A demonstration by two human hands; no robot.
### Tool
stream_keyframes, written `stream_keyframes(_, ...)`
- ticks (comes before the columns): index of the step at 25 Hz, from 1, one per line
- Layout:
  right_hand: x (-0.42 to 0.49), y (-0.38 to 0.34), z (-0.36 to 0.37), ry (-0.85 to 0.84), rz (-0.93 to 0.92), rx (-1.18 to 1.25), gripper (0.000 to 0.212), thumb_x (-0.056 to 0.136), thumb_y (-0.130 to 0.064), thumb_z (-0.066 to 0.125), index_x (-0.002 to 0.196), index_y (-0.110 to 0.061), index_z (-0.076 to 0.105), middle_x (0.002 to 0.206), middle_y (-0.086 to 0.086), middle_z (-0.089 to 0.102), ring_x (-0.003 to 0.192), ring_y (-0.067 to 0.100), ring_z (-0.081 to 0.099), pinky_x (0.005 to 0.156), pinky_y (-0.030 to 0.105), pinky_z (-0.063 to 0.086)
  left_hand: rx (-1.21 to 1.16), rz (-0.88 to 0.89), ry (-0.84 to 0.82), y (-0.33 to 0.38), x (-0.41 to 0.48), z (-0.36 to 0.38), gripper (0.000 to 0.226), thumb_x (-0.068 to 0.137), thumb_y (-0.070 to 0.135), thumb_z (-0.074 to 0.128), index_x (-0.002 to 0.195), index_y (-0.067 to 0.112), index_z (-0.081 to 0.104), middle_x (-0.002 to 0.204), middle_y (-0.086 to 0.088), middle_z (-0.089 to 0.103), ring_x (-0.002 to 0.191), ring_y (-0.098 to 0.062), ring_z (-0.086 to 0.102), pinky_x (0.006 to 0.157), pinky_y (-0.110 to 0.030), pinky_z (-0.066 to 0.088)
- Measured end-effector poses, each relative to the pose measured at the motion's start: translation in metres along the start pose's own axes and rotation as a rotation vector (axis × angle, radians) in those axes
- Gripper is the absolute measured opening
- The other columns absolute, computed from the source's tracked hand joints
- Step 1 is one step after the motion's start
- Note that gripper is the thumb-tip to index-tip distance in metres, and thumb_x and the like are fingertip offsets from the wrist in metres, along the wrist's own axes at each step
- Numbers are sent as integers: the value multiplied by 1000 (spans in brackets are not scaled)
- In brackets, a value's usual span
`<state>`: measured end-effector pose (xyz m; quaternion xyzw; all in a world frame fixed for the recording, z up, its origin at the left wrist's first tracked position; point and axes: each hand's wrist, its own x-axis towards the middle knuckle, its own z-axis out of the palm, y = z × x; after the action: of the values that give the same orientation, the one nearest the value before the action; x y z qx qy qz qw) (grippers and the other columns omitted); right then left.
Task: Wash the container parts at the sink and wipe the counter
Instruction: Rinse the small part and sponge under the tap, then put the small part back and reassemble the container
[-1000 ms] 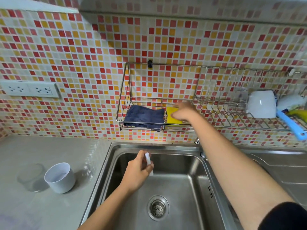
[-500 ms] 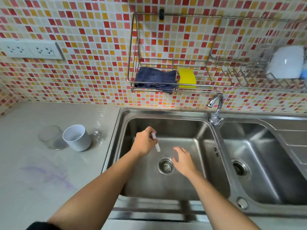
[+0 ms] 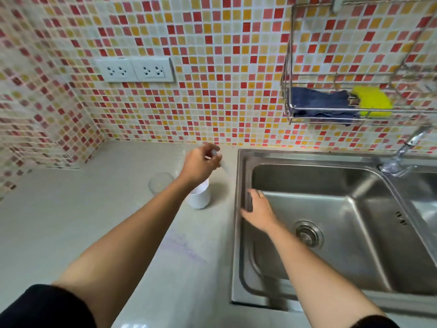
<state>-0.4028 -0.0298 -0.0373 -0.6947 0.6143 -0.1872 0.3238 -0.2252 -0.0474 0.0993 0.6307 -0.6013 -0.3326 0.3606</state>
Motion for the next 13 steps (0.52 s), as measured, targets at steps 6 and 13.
stream_keyframes(6, 23, -61, 56, -44, 6, 51, 92, 70, -42, 77, 141, -9, 29, 144, 11, 36, 131, 24, 36, 106, 29, 30, 325, 62, -81, -65, 21, -62, 20, 90, 16, 60, 108, 9, 65, 102, -8, 69, 90, -21, 63, 80, -25, 49)
stream_keyframes(13, 49, -96, 87, 29, -1, 230, 98, 56, -42, 85, 136, -21, 32, 133, 1, 44, 119, 17, 45, 95, 30, 40, 486, 155, -220, -110, 45, -60, 21, 91, 12, 55, 109, 9, 66, 104, -11, 70, 91, -25, 62, 73, -24, 45)
